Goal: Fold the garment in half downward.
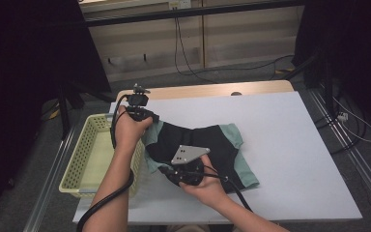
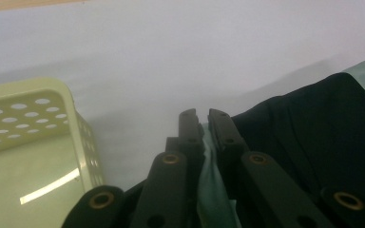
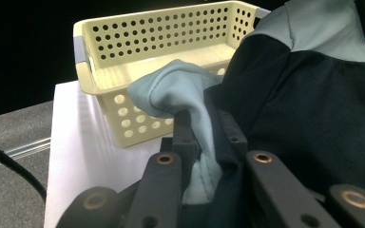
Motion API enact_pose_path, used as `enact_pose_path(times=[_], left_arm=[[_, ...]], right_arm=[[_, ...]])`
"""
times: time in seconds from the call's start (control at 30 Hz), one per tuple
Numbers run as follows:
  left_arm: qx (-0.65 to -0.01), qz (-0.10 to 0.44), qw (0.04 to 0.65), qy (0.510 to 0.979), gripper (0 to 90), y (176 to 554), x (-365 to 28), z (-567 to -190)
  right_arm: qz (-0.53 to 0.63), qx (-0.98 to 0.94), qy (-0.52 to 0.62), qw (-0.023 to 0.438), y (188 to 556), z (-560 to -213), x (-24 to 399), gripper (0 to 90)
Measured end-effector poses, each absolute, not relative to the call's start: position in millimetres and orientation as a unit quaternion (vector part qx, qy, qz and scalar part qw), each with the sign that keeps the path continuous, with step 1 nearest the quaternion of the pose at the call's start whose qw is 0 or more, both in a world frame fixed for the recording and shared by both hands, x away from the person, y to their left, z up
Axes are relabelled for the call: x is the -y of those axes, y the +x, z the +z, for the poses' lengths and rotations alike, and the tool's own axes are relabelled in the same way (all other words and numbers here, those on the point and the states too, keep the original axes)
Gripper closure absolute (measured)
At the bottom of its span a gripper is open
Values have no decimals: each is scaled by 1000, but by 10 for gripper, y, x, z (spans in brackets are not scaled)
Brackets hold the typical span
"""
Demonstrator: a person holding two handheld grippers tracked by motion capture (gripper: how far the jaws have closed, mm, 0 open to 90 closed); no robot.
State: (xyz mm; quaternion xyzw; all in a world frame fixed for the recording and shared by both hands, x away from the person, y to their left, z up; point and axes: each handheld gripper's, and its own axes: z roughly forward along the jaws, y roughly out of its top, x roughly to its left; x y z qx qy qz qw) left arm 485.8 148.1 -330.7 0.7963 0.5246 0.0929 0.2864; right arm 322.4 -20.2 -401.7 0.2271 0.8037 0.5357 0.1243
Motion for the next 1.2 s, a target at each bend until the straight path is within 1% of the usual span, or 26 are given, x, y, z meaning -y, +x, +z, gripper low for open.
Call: enact_pose_path(times=[0.6, 0.97, 1.2], left_arm=[[-522, 90, 282, 800, 851, 4881, -1476, -3228], [-528, 84, 283, 796, 851, 4883, -1574, -3149], [-531, 92, 281, 794, 852, 4867, -1648, -3066]], right_arm=[[538, -803, 225, 126, 3234, -3976, 167, 825], [548, -797, 225, 119, 3252, -3937, 114, 826], [554, -794, 221, 122, 3245, -3863, 40, 825]])
